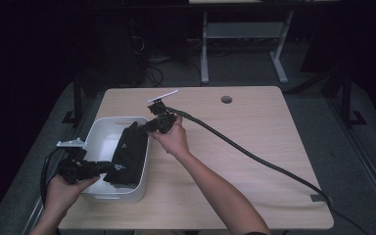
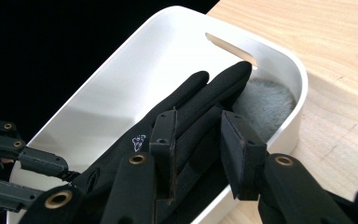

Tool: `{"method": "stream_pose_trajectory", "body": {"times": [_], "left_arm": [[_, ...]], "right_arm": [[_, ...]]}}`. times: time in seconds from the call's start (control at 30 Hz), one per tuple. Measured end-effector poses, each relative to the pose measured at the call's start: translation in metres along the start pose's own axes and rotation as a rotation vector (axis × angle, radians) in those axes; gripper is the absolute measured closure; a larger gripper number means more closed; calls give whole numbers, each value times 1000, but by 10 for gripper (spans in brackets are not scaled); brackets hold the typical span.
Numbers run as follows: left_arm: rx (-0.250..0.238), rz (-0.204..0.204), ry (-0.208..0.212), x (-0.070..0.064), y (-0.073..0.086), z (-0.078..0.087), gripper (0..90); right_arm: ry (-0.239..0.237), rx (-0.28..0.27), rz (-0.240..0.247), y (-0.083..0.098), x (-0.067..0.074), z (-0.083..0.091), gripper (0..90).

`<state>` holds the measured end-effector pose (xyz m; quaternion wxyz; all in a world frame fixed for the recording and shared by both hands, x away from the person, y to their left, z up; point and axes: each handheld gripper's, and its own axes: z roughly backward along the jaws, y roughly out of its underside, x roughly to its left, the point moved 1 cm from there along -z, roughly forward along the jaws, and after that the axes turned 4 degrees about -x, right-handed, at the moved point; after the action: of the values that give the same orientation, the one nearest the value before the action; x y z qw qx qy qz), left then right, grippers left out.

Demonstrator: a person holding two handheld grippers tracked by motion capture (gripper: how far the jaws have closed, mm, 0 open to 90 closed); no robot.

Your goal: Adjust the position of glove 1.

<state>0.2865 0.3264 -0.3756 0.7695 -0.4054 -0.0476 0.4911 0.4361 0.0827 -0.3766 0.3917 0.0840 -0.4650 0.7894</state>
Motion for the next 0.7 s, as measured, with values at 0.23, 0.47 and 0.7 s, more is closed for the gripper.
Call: {"method": "stream_pose_trajectory", "body": {"times": [0.23,0.47,0.7], "left_arm": [[-12,-13,4,-6,-6,1,664],[-34,-16,16,-10,-11,1,661],[-45,-11,26,-13,-14,1,651]], "right_arm": [[4,-8,10,-3,1,8,642],[-13,-12,13,-5,4,17,634],[-13,-20,25,-8,5,24,630]]}}
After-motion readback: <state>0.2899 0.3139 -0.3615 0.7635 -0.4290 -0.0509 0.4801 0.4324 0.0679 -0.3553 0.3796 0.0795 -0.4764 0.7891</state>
